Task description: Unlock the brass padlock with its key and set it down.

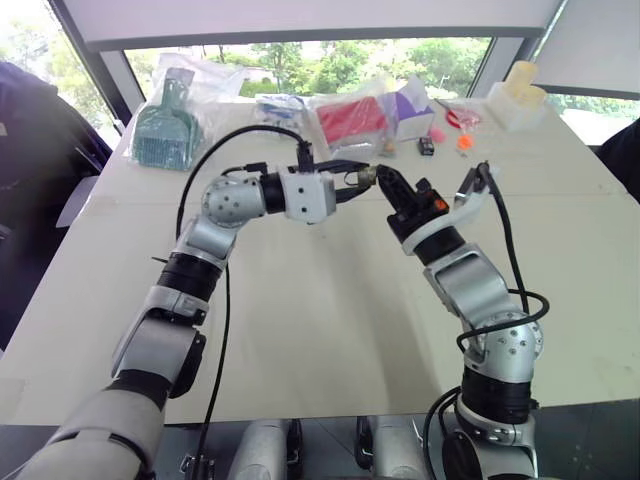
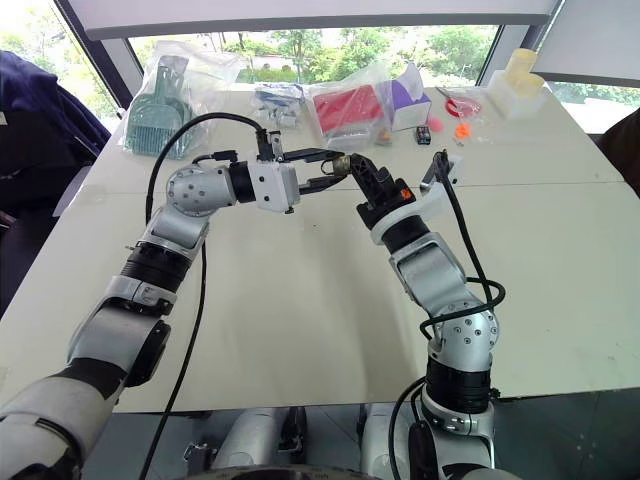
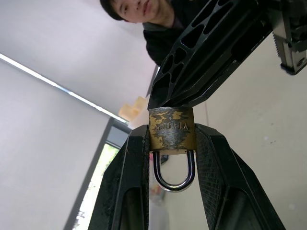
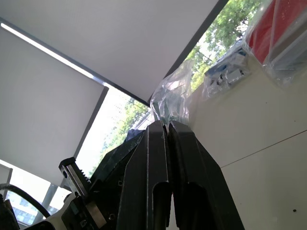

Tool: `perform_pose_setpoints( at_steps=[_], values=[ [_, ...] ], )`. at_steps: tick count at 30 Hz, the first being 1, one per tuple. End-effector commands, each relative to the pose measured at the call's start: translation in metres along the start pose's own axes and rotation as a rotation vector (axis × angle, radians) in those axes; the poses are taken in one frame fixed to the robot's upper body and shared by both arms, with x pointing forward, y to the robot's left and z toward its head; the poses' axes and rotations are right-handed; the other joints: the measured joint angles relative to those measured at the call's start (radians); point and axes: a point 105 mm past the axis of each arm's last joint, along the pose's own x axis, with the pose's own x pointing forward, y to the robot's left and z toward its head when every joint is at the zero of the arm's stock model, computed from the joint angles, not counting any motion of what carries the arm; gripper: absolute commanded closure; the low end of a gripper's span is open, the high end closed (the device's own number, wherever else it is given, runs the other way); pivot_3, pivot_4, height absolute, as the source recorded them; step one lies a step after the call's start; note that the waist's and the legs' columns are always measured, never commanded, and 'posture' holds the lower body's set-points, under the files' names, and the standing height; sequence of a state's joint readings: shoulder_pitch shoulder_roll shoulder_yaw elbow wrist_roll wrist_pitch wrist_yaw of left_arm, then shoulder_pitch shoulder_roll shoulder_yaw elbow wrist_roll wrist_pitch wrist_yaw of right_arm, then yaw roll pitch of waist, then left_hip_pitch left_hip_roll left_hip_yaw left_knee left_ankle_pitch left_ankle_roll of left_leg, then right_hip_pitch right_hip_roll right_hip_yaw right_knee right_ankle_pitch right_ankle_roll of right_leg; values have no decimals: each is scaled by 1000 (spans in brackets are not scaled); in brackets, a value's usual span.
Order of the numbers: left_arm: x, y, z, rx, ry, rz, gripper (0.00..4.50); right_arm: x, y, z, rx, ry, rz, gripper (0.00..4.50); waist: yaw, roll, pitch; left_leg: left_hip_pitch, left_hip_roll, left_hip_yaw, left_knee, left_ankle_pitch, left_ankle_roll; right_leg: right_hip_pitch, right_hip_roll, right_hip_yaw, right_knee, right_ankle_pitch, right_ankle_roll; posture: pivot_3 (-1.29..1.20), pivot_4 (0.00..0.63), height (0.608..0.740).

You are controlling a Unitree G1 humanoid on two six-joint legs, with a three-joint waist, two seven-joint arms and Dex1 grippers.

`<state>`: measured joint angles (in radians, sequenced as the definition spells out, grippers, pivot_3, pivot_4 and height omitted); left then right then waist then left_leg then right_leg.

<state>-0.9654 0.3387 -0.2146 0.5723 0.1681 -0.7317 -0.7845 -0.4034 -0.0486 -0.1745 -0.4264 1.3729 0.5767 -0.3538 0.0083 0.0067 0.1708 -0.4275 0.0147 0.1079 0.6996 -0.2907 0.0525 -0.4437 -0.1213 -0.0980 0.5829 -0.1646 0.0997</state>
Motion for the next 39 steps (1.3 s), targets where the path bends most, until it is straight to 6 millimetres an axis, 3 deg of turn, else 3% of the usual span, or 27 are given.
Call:
perform_pose_setpoints(
  at_steps=[1,7,11,14,17,20,39],
  values=[
    [2,42,28,211,-101,154,3727,-2,-12,7,72,-41,-72,4388,1,0,0,0,0,0,0,0,0,0,0,0,0,0,0,0,150,735],
    [3,38,29,322,-115,160,3727,0,-9,7,176,-60,-92,4388,-2,0,0,0,0,0,0,0,0,0,0,0,0,0,0,0,150,735],
    [5,30,13,161,-63,101,3727,-4,10,9,31,-39,15,4388,2,0,0,0,0,0,0,0,0,0,0,0,0,0,0,0,150,735],
    [4,25,5,9,-42,40,3727,-12,24,11,-120,4,134,3594,1,0,0,0,0,1,0,0,0,0,0,0,0,0,0,0,150,735],
    [4,25,8,-87,-73,-29,3727,-27,29,14,-282,100,241,2115,-1,0,0,0,0,1,0,0,1,0,0,0,-1,0,0,0,150,735],
    [5,25,14,-119,-107,-82,3727,-38,30,16,-305,164,300,640,-1,0,0,0,0,0,0,-1,1,0,0,0,-2,0,0,0,150,735],
    [12,18,38,-112,-212,-134,3727,-34,26,10,-296,212,336,640,4,0,1,0,0,0,0,-1,1,0,0,0,-1,0,0,0,150,735]
  ],
)
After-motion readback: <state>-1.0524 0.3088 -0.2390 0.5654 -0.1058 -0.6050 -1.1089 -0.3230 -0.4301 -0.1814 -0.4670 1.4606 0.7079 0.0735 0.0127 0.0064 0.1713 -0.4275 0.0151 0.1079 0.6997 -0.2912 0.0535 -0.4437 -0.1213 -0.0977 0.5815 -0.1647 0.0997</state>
